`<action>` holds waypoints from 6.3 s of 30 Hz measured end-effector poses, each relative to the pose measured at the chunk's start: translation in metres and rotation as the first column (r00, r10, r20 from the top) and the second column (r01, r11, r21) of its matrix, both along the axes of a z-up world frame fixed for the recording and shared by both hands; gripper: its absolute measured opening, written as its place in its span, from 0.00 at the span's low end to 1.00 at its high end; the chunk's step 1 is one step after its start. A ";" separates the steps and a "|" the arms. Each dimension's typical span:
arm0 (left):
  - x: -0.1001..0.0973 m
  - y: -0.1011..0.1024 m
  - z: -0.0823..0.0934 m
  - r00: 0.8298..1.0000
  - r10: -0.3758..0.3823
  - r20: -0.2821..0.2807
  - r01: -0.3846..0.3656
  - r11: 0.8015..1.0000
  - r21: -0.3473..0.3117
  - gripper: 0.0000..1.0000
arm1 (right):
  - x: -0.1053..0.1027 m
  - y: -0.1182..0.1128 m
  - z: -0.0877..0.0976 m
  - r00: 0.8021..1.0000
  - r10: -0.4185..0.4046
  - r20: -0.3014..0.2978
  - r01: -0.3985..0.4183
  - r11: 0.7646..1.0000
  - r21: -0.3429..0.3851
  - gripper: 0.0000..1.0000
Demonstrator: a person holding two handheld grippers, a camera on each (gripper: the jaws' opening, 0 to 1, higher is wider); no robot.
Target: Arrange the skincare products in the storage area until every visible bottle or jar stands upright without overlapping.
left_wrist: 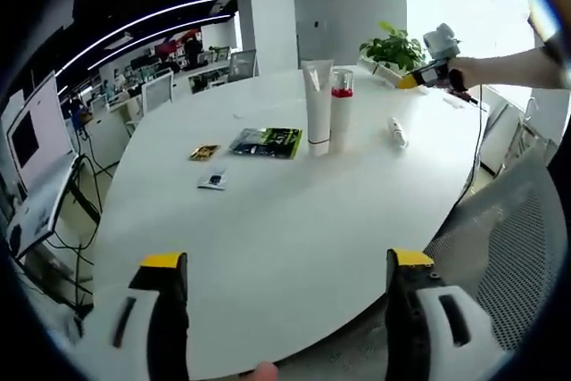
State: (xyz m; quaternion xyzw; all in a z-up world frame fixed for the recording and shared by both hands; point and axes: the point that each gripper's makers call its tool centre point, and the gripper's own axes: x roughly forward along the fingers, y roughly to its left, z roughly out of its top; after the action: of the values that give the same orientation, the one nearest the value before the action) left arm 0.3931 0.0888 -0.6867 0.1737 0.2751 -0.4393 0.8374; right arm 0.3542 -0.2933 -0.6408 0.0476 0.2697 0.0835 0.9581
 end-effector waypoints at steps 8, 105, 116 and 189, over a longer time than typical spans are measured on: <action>-0.008 -0.006 -0.001 0.999 -0.043 -0.017 0.043 0.999 -0.007 0.86 | -0.021 0.027 0.054 0.979 -0.048 0.198 0.017 0.988 0.156 0.12; -0.051 -0.148 0.242 0.941 -0.337 0.038 0.292 0.749 -0.595 0.18 | -0.033 0.240 0.135 0.863 0.257 0.435 -0.383 0.894 0.232 0.29; -0.071 -0.142 0.265 0.844 -0.523 0.121 0.493 0.665 -0.561 0.18 | -0.045 0.215 0.205 0.773 0.384 0.505 -0.565 0.779 0.273 0.33; -0.073 -0.063 0.090 0.948 -0.296 -0.113 0.257 0.927 -0.274 0.99 | -0.054 0.267 0.161 0.617 0.632 0.469 -0.748 0.657 0.099 0.10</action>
State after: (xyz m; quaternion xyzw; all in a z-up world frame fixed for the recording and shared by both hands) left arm 0.3205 0.0255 -0.5967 0.0674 0.2519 -0.5968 0.7588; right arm 0.3001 -0.0265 -0.4802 0.0586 0.0532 0.4948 0.8654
